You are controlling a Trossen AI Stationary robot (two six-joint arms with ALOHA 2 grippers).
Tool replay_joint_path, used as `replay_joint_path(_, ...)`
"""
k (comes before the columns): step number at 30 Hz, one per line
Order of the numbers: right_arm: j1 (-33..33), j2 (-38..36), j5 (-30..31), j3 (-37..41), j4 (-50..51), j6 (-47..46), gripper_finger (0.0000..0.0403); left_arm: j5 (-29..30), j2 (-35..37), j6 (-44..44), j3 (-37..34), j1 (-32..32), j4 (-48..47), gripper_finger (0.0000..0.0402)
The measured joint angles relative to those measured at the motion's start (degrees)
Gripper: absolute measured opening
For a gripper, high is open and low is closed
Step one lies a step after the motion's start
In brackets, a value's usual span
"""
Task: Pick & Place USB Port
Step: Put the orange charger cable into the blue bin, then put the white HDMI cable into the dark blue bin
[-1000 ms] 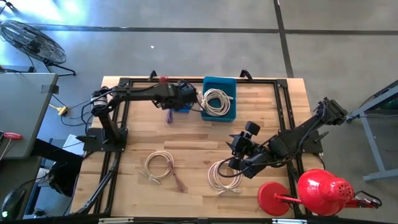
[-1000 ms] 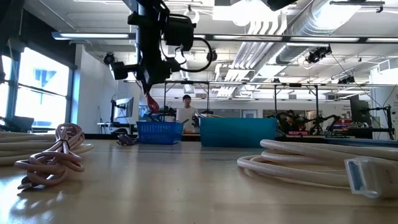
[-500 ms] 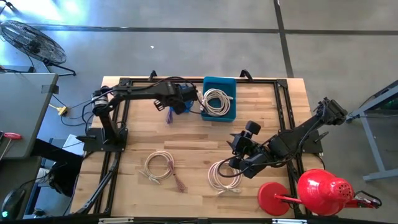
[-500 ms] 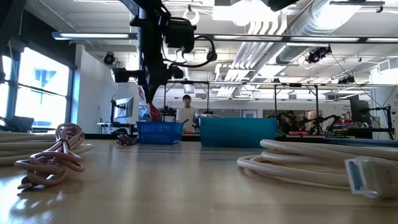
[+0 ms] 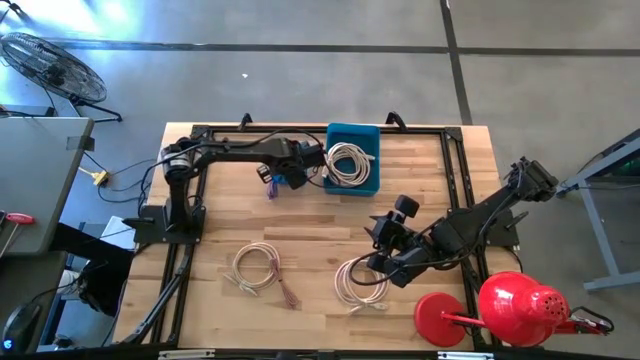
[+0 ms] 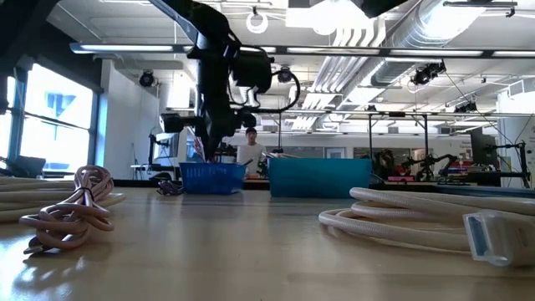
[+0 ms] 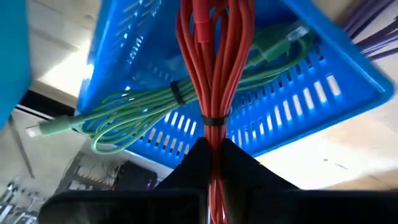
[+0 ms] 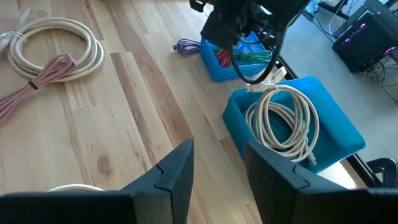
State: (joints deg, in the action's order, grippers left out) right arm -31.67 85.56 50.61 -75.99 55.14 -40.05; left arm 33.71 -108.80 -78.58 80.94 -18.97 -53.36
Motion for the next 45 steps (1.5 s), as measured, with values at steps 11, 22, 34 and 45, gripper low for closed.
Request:
replay_joint_path(11, 0.0, 0.0, 0.9, 0.0, 0.4, 0.0, 0.0134, -3.4, 0.0, -1.0, 2.1, -0.2, 2.9, 0.001)
replay_joint_path(22, 0.0, 0.0, 1.1, 0.0, 0.4, -0.4, 0.0134, -8.6, 0.0, 3.4, 2.4, -0.2, 1.3, 0.004)
replay_joint_path(34, 0.0, 0.0, 0.7, 0.0, 1.0, -0.5, 0.0134, -6.0, 0.0, 6.9, 2.4, -0.1, 4.0, 0.0138)
replay_joint_path(45, 0.0, 0.0, 0.1, 0.0, 1.3, -0.6, 0.0134, 38.1, 0.5, 9.0, 2.5, 3.9, -5.2, 0.0156)
